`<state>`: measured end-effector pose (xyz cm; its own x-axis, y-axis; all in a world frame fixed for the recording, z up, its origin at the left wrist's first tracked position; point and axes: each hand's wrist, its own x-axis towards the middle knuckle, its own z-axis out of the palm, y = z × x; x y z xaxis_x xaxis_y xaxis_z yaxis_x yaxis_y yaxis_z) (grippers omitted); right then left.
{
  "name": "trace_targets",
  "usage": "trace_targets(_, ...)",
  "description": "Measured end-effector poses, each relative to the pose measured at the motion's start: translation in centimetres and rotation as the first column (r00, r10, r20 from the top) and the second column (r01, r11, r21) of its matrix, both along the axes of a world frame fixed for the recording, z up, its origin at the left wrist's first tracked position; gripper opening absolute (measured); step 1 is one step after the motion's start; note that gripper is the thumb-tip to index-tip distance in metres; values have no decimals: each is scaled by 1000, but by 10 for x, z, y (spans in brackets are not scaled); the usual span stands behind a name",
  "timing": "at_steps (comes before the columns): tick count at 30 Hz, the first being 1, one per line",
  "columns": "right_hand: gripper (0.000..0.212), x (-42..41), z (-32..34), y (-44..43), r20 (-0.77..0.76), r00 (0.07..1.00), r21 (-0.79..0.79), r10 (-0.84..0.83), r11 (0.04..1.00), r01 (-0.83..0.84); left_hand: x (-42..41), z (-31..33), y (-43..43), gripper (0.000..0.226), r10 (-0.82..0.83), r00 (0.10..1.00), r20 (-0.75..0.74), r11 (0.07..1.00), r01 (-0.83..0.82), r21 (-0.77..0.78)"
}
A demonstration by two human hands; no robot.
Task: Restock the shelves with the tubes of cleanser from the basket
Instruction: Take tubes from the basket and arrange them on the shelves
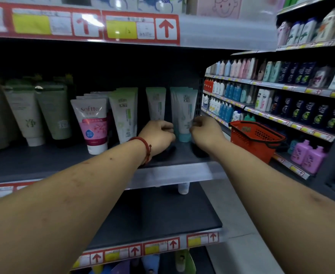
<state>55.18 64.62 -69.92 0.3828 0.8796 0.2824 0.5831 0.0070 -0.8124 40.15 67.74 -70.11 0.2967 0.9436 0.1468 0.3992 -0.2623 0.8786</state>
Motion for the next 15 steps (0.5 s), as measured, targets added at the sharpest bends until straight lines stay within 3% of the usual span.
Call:
trace_targets(2, 6, -9, 5, -16, 87, 996, -18, -25, 1000, 26, -19, 5, -15, 49, 9, 998, -64, 998, -5, 65)
trace_targets(6, 51, -39, 11, -57, 245, 969, -34, 6, 999, 3, -70, 7, -52, 51, 42, 978, -203, 977, 2, 213)
trace_targets(11, 57, -104, 4, -115, 466, 877, -43, 113, 994, -105, -143, -5, -107, 56, 108, 946, -305, 933, 10, 360)
trace_targets(15, 63, -160, -23, -155, 549, 803, -100, 232, 972, -212, -202, -31, -151, 60, 194, 891, -412, 867, 41, 496)
